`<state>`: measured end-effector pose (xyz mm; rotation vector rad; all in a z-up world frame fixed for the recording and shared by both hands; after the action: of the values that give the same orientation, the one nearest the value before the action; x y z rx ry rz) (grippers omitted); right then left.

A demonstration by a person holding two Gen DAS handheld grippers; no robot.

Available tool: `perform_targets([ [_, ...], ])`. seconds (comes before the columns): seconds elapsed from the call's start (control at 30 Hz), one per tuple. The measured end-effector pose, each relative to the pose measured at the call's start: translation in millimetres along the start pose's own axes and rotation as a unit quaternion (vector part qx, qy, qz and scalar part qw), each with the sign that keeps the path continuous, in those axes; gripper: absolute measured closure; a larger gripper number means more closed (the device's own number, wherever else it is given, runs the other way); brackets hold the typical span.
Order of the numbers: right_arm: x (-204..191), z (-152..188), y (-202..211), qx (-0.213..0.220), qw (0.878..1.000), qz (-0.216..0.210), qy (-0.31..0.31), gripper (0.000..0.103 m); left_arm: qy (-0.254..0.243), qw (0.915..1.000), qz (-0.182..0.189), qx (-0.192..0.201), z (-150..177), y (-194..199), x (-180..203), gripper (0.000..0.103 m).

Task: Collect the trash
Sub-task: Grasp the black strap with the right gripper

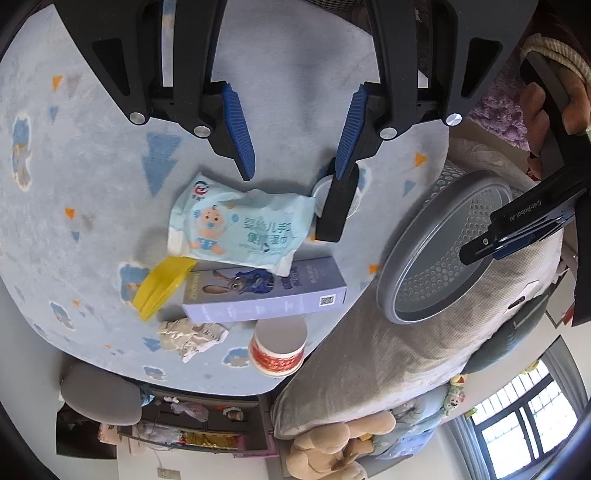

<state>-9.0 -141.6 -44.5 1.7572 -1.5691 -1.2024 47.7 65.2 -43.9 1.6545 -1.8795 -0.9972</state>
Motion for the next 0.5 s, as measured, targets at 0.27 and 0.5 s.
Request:
perform_targets([
  [0.27, -28, 3, -24, -0.013, 1.000, -0.004, 0.008, 0.058, 0.002, 1.0000, -0.007, 0.002, 0, 0, -6, 0.033],
  [0.5, -38, 5, -38, -0.027, 0.999, 0.011, 0.025, 0.084, 0.007, 1.0000, -0.003, 0.003, 0, 1, -12, 0.033],
])
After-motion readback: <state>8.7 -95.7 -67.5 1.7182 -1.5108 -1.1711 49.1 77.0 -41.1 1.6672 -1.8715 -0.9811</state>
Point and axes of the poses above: each gripper's, at about its wrist camera, not at the fingertips, and y roughly against the way its jaws point, x to its right, z to its underside, the point moved 5 cm from there along -y, roughly the way its jaws point, and after that the axes turned 10 degrees about -y, right-handed, at the moved point
